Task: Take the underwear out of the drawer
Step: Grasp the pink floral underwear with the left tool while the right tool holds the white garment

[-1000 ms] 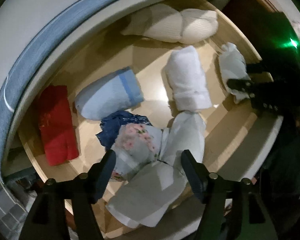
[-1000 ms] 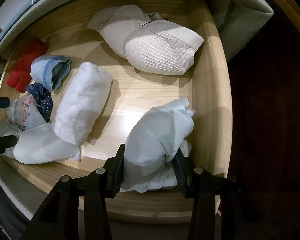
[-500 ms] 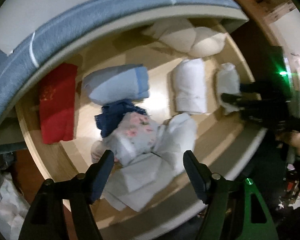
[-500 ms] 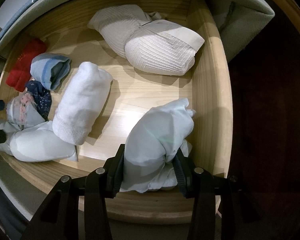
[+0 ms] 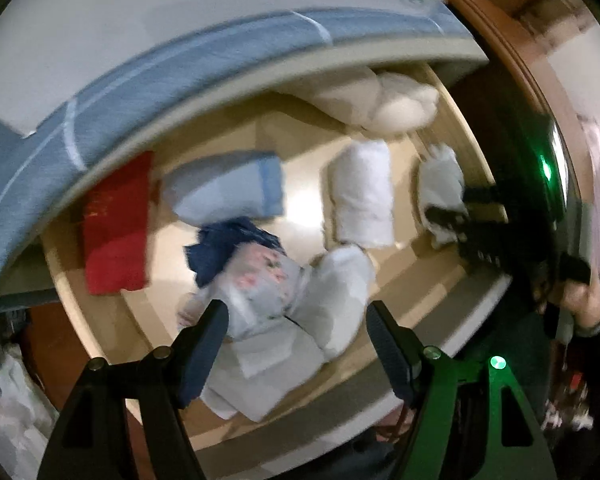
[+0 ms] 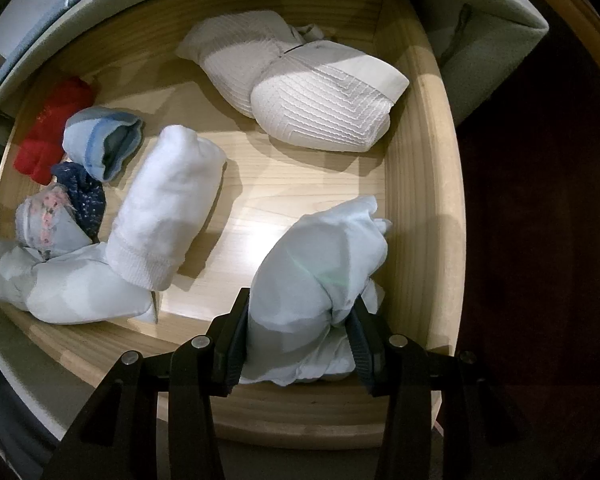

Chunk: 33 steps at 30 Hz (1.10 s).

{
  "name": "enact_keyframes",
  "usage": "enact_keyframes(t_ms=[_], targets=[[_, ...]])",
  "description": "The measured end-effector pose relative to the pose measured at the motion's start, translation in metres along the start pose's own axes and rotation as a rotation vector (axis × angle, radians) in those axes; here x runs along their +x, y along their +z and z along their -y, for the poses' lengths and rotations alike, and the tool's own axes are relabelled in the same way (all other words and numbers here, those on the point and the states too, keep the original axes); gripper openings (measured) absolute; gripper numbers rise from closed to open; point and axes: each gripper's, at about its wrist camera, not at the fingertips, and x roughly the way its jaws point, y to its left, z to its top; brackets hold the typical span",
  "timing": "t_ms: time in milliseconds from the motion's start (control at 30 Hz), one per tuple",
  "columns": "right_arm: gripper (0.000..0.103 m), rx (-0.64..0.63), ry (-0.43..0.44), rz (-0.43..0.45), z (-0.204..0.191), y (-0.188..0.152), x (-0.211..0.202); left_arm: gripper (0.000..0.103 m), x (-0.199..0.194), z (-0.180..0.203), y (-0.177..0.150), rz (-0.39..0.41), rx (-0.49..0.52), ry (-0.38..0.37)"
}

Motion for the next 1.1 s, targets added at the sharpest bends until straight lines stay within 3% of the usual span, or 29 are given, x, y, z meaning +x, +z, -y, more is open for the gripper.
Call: enact_keyframes(t_ms=[167, 667, 1000, 1033, 1067, 1100], targets=[[0.042, 0.0, 0.001, 0.0, 0.0, 0.0, 0.0, 0.074, -0.002, -0.016, 0.004, 0.014, -0.056, 0.006], [0.042, 0.002, 0.006, 0.002, 0.0, 0.0, -0.001, 0.074, 0.06, -0.036, 0.012, -0.089, -0.142, 0.035], [0.043, 0.003, 0.008, 0.001, 0.0, 0.0, -0.001, 0.072, 0.067, -0.043, 0.002, -0.038, -0.244, 0.091], [0.043, 0.003, 0.008, 0.001, 0.0, 0.0, -0.001, 0.069, 0.066, -0.044, 0.001, -0.034, -0.253, 0.092], [0.043, 0.003, 0.008, 0.001, 0.0, 0.0, -0.001, 0.055, 0.066, -0.043, 0.0, -0.031, -0.26, 0.089], [0.043, 0.004, 0.009, 0.001, 0.0, 0.0, -0.001, 0.052, 0.064, -0.043, -0.001, -0.034, -0.269, 0.083]])
